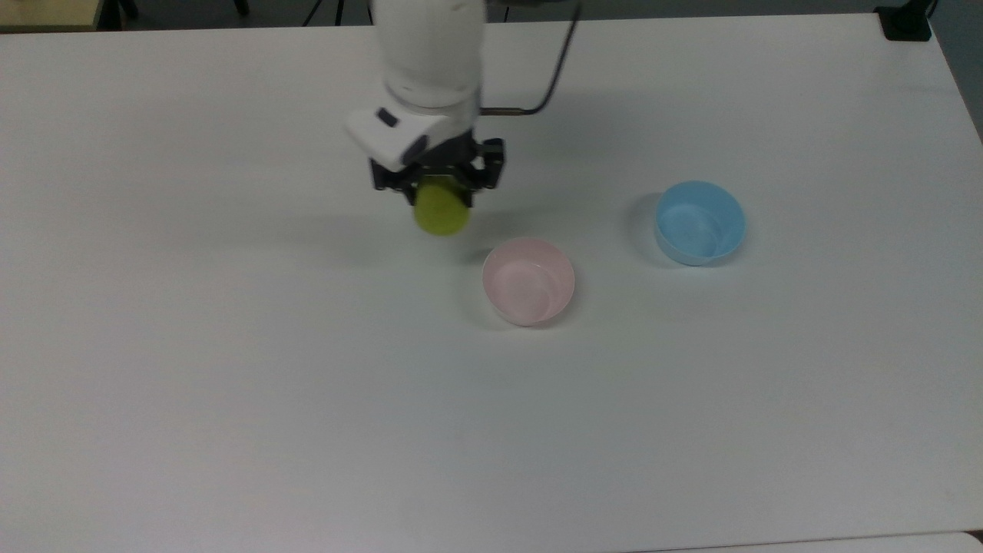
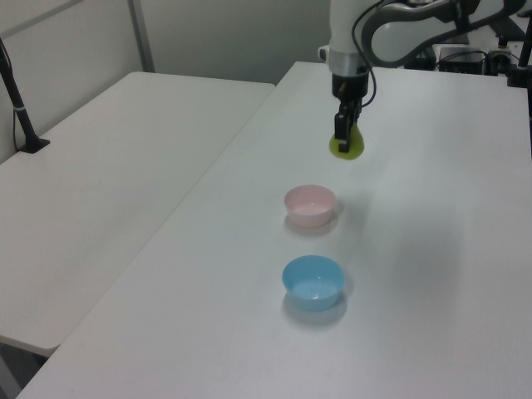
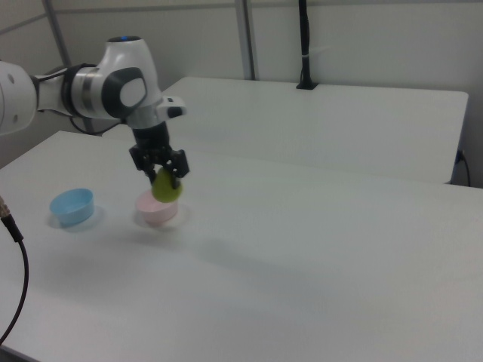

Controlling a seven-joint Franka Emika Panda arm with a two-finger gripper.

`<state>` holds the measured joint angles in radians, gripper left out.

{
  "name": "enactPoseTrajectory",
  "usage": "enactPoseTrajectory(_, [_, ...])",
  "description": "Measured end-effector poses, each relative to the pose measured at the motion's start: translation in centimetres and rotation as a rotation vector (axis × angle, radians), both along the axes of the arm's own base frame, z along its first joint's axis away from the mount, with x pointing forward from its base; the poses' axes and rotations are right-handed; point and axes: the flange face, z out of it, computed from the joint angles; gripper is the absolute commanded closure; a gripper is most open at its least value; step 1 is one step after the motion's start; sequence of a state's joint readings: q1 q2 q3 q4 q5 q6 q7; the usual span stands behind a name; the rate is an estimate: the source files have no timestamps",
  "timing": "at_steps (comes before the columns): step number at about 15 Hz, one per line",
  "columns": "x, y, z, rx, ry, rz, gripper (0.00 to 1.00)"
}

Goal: Place the pear in the bowl
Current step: 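Lift the green pear and carry it toward the pink bowl, then lower the pear into the pink bowl and open the gripper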

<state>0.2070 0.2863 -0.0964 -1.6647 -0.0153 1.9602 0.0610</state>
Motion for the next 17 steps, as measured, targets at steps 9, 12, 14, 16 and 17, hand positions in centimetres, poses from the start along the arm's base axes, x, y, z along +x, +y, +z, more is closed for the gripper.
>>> enactPoseTrajectory(9, [2.9,7.7,-6.9,0.007,-0.031,-0.091,0.56])
enactPoseTrajectory(12, [3.2,8.8,-8.9,0.006,-0.034,-0.091,0.17])
enactPoseTrajectory(14, [3.4,9.4,-9.4,0.009,-0.046,-0.101,0.00])
enactPoseTrajectory(16, [3.5,9.7,-9.2,0.012,-0.057,-0.102,0.00])
enactPoseTrajectory(17, [3.5,9.7,-9.1,0.013,-0.060,-0.102,0.00])
